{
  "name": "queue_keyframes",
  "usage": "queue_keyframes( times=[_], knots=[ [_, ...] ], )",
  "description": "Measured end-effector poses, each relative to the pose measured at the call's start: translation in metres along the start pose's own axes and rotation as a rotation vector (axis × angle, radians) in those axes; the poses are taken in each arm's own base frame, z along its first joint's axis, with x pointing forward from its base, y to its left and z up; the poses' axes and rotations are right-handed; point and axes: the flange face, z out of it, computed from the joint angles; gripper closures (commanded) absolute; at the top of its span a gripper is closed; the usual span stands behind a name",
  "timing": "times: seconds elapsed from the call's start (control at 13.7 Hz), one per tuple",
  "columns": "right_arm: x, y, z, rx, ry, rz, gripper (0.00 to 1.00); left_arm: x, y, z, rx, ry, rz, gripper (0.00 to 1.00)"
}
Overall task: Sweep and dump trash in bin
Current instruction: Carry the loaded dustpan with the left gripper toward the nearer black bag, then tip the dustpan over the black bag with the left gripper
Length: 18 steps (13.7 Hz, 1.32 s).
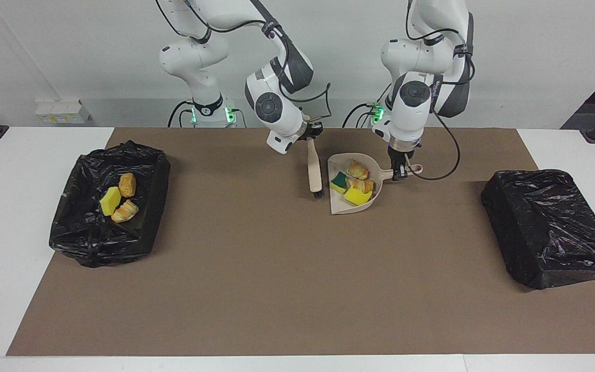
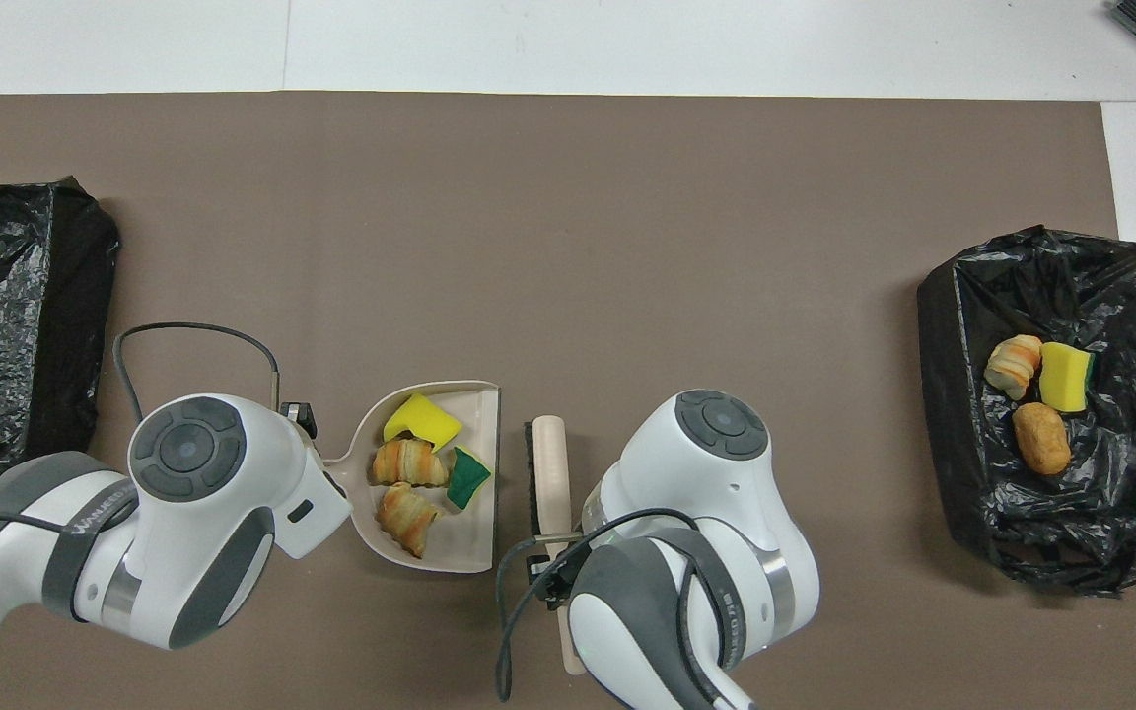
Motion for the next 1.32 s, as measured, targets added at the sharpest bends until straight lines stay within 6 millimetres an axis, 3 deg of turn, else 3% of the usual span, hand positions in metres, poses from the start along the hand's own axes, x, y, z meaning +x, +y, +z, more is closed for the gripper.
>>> queue_keyframes(
  times=[0.22, 0.37, 0.59, 0.88, 1.1, 1.32],
  knots=[
    [-0.007, 0.015, -0.022, -0.054, 0.009, -0.002, 1.00, -0.037, -0.024, -0.024, 0.048, 0.018, 0.014, 1.00],
    [-0.020, 0.001, -0.015, -0.107, 0.019, 0.016, 1.00, -0.082, -0.045, -0.055, 0.093, 0.046, 0.000, 1.00],
    [-0.056, -0.040, 0.013, -0.182, 0.016, 0.039, 1.00, -0.164, -0.065, -0.101, 0.149, 0.063, -0.090, 1.00],
    [-0.100, -0.082, 0.071, -0.297, 0.075, 0.080, 1.00, -0.259, -0.079, -0.137, 0.133, 0.081, -0.240, 1.00],
    [-0.103, -0.088, 0.116, -0.319, 0.098, 0.100, 1.00, -0.346, -0.099, -0.151, 0.156, 0.086, -0.319, 1.00],
    [-0.096, -0.086, 0.127, -0.324, 0.096, 0.106, 1.00, -0.408, -0.100, -0.143, 0.155, 0.002, -0.343, 1.00]
  ],
)
